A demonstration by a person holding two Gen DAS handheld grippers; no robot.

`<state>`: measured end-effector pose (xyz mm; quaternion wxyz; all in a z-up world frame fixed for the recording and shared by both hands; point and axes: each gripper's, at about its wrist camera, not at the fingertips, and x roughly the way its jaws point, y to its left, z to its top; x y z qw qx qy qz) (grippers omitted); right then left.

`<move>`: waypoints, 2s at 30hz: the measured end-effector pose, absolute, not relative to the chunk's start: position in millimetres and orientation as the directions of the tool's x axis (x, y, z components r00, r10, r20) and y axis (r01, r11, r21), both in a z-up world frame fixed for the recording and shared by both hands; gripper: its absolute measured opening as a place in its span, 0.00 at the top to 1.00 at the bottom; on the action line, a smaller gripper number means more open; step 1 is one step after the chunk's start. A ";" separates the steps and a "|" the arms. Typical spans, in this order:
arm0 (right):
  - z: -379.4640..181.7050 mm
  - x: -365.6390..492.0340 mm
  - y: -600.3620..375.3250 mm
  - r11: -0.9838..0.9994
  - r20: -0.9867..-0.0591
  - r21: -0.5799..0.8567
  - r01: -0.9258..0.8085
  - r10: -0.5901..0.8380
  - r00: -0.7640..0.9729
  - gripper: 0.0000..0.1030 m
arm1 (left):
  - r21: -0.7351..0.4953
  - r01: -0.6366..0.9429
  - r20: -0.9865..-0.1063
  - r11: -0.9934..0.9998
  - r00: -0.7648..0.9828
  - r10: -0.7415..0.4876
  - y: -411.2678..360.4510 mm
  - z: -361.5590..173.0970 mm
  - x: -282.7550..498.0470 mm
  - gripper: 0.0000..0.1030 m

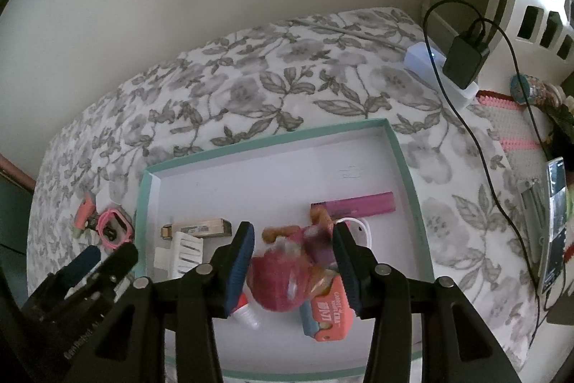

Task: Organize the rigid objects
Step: 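Carry the white clip and pink doll into the tray and open both grippers, then move both grippers back over the pile of items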

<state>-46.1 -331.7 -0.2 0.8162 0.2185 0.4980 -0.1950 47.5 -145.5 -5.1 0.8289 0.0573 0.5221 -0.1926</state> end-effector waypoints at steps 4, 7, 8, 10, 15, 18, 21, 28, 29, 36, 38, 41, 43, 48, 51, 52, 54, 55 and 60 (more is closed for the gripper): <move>0.5 -46.3 -332.1 0.823 -0.897 0.163 0.543 -0.106 0.430 0.39 | -0.105 0.348 -0.883 0.931 0.398 -0.249 -137.7 -2.7 50.8 0.16; 0.3 -47.0 -333.7 0.819 -0.895 0.170 0.548 -0.104 0.433 0.35 | -0.103 0.320 -0.877 0.942 0.418 -0.237 -130.4 -0.7 54.5 0.12; 0.1 -47.1 -334.2 0.817 -0.895 0.173 0.550 -0.102 0.434 0.33 | -0.100 0.308 -0.874 0.946 0.427 -0.232 -127.2 0.1 55.7 0.09; -0.5 -46.9 -334.5 0.817 -0.894 0.179 0.549 -0.098 0.436 0.30 | -0.083 0.282 -0.866 0.956 0.455 -0.209 -121.1 1.9 58.3 0.08; -1.6 -46.8 -333.5 0.818 -0.889 0.177 0.548 -0.106 0.445 0.15 | -0.042 0.226 -0.847 0.973 0.509 -0.155 -103.6 5.4 65.7 0.03; -1.4 -46.9 -333.4 0.818 -0.883 0.180 0.546 -0.110 0.456 0.07 | -0.061 0.197 -0.839 0.978 0.520 -0.157 -91.4 7.2 70.7 0.03; -0.1 -46.7 -332.7 0.821 -0.875 0.181 0.542 -0.117 0.470 0.01 | -0.063 0.169 -0.829 0.984 0.540 -0.146 -80.6 10.0 74.6 0.03; 1.0 -40.7 -319.8 0.851 -0.859 0.161 0.500 -0.129 0.496 0.00 | -0.074 0.105 -0.794 0.992 0.595 -0.122 -49.4 17.6 83.9 0.03; 0.0 -39.1 -317.0 0.855 -0.859 0.162 0.493 -0.124 0.496 0.00 | -0.072 0.097 -0.788 0.993 0.605 -0.116 -44.8 18.9 84.4 0.03; 0.1 -22.2 -283.8 0.883 -0.839 0.231 0.409 -0.032 0.543 0.00 | -0.075 0.011 -0.772 0.997 0.632 -0.065 0.9 26.0 96.0 0.03; 2.6 -17.0 -272.0 0.892 -0.829 0.242 0.382 -0.015 0.559 0.00 | -0.087 -0.024 -0.770 0.996 0.635 -0.052 17.6 26.7 99.2 0.03; 5.5 -8.6 -254.4 0.903 -0.814 0.261 0.340 0.017 0.580 0.00 | -0.103 -0.063 -0.773 0.993 0.633 -0.040 37.9 25.7 103.9 0.03; 6.5 -2.5 -242.9 0.910 -0.808 0.274 0.311 0.042 0.588 0.00 | -0.113 -0.085 -0.779 0.990 0.626 -0.035 49.0 23.3 107.4 0.03; 5.0 16.5 -216.2 0.921 -0.799 0.307 0.241 0.112 0.590 0.01 | -0.143 -0.101 -0.812 0.984 0.580 -0.058 63.7 11.8 118.6 0.03; 2.4 30.6 -198.9 0.931 -0.802 0.308 0.195 0.144 0.580 0.05 | -0.158 -0.096 -0.841 0.983 0.535 -0.083 63.7 1.1 128.6 0.03; 1.4 33.6 -195.0 0.934 -0.802 0.306 0.183 0.149 0.578 0.06 | -0.164 -0.096 -0.847 0.982 0.524 -0.090 64.0 -2.3 131.2 0.03; -1.0 41.5 -185.9 0.941 -0.806 0.297 0.160 0.157 0.571 0.12 | -0.168 -0.100 -0.865 0.981 0.492 -0.098 64.7 -12.2 139.5 0.03; -3.6 46.7 -181.3 0.944 -0.810 0.293 0.148 0.163 0.563 0.14 | -0.166 -0.102 -0.870 0.981 0.483 -0.097 65.0 -15.1 142.4 0.03; -21.9 68.8 -168.1 0.941 -0.828 0.316 0.118 0.214 0.518 0.25 | -0.145 -0.054 -0.896 0.988 0.432 -0.107 55.9 -34.1 163.1 0.03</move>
